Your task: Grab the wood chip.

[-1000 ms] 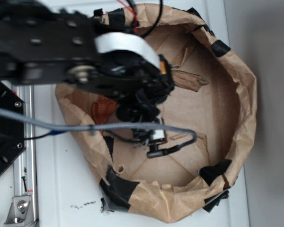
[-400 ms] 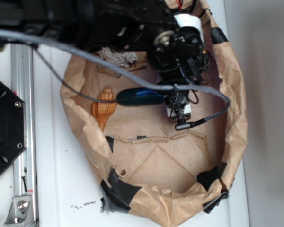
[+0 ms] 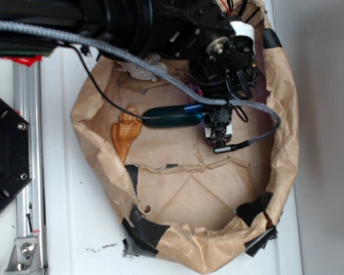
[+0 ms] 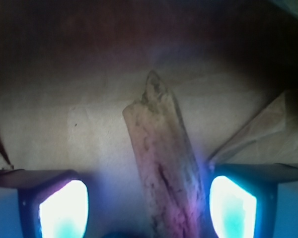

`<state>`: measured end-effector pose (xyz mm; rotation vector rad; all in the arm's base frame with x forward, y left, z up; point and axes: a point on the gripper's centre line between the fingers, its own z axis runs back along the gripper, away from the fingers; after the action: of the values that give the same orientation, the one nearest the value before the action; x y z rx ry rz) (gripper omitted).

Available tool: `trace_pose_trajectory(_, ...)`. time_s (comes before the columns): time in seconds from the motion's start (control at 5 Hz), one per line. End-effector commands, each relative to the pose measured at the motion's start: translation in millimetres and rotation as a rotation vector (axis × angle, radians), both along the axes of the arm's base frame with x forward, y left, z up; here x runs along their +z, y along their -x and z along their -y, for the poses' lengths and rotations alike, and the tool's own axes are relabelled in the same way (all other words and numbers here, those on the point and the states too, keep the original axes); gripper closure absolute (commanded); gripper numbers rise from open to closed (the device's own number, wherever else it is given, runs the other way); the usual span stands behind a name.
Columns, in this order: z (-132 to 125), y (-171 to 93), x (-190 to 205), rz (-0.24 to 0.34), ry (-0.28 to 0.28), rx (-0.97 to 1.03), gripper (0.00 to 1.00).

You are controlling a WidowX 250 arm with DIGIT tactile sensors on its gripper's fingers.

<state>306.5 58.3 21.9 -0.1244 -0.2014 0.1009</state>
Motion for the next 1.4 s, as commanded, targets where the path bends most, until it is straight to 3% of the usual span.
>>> trace_pose_trajectory(0.0,1.7,-1.4,12.5,0.063,0.012,-0.003,1.0)
trace_pose_trajectory(0.4,10.3,1.5,20.5,0.071,0.024,-0.041,1.0)
trace_pose_trajectory(0.6,30.8,-1.0,66.0,0.137,0.031,-0.057,1.0)
trace_pose_trajectory(0.8,54.4,-0.3,115.6,0.091,0.032,-0.046,1.0)
trace_pose_trajectory(1.0,68.1,9.4,147.9,-0.009,0.034,-0.031,1.0)
trace_pose_trajectory(1.2,79.0,25.9,148.8,0.124,-0.07,0.223,1.0)
